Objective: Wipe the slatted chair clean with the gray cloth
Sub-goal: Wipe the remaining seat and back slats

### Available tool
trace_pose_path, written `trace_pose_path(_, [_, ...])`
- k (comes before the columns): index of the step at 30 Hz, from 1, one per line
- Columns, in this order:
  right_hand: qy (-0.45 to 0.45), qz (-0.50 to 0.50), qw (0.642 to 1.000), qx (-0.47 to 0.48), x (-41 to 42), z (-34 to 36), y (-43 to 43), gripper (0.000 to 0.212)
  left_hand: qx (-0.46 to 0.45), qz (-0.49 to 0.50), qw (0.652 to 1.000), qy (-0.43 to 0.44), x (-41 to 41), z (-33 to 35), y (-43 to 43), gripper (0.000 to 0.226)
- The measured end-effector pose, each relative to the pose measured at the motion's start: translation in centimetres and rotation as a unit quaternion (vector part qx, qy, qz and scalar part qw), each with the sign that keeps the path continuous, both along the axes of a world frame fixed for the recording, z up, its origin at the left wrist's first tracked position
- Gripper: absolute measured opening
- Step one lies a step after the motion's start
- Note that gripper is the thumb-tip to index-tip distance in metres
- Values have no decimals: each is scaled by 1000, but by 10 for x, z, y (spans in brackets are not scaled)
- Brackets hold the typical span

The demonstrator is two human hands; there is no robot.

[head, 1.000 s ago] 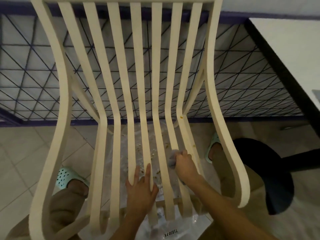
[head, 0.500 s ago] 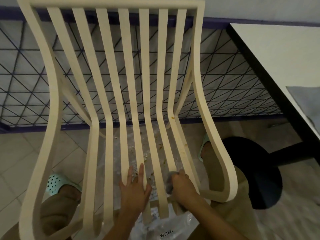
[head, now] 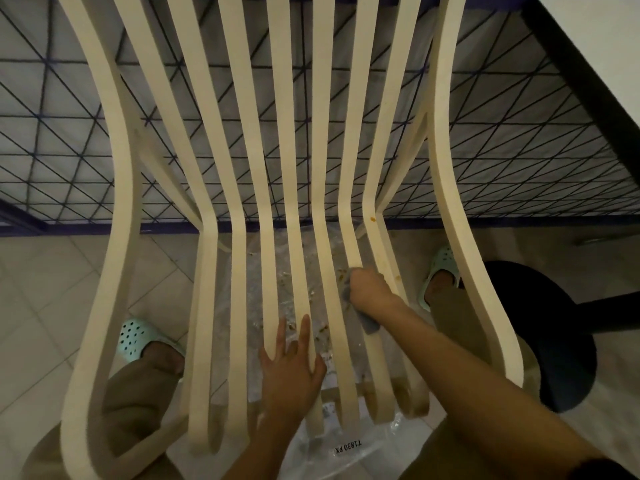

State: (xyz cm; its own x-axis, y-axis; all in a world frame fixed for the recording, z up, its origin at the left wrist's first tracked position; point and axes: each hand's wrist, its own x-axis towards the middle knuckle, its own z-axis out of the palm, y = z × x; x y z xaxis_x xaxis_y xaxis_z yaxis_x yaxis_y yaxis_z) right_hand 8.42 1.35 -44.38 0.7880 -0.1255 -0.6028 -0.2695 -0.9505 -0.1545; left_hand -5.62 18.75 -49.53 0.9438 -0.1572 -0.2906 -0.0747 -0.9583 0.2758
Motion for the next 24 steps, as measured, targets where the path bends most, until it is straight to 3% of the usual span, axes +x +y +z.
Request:
trace_pose_path(6, [-21,9,999,-27,61,-13,4,32,-6,8,1000,11,0,0,1,76])
trace_pose_path(14, [-49,-27,998,-19,111,-18,3,45,-27,16,999,-15,1,1,0,79])
trace_pose_path(18, [-92,-9,995,-35,89,-19,2,42,-13,7,1000,-1,0,1,1,76])
trace_pose_path(24, [-65,-8,997,-42,22,-14,4,50,4,7,1000,15,-1,1,2,77])
